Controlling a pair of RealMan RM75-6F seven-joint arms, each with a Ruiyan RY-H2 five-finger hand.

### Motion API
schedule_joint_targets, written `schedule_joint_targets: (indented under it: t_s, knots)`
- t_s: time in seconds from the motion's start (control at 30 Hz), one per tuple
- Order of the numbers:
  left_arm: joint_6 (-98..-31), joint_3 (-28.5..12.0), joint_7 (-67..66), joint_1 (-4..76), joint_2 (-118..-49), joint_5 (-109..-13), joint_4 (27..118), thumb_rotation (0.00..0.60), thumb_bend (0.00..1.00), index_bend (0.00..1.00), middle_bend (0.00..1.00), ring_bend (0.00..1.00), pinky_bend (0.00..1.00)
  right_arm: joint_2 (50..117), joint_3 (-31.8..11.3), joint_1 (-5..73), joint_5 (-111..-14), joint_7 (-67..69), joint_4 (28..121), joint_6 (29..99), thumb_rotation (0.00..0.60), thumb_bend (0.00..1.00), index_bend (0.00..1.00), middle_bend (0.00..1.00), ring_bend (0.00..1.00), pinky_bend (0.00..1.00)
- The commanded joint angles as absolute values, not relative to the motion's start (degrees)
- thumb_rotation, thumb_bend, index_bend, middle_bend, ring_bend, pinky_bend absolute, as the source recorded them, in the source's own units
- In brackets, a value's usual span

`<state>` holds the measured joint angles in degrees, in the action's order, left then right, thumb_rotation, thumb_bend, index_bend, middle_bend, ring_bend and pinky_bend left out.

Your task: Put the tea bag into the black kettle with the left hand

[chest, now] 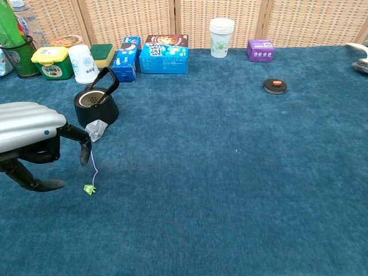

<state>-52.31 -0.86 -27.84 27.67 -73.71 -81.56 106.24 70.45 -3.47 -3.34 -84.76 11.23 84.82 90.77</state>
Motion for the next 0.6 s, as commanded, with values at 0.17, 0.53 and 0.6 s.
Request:
schedule_joint_targets:
  t_s: [0.17,0.53,0.6]
  knots:
    - [-51.1,-1.1,-28.3,29.4,-76.8,-78.0,102.6,0.6,0.38,0.44,1.0,0.99,0.94,70.4,-3.9,-3.1,-84.1,10.6,85.0,89.9,0.6,0.03,0.35,0.25,0.29,0.2]
    - [-49.7,-0.4,-27.3,31.3,-80.2,-75.4,98.6,0.6,0.39,0.44,1.0,0.99,0.94,70.5,-4.1,-2.9,-83.2,9.4,85.4,89.0,0.6,0.03,0.35,0.25,0.29,0.2]
    - [-49.7,-0.3,-27.0,31.5,-80.7,-75.2,98.1,0.6,0.4,0.45,1.0,0.99,0.94,70.5,-4.1,-2.9,-83.0,9.2,85.5,88.9,0.6,0.03,0.35,0.25,0.29,0.2]
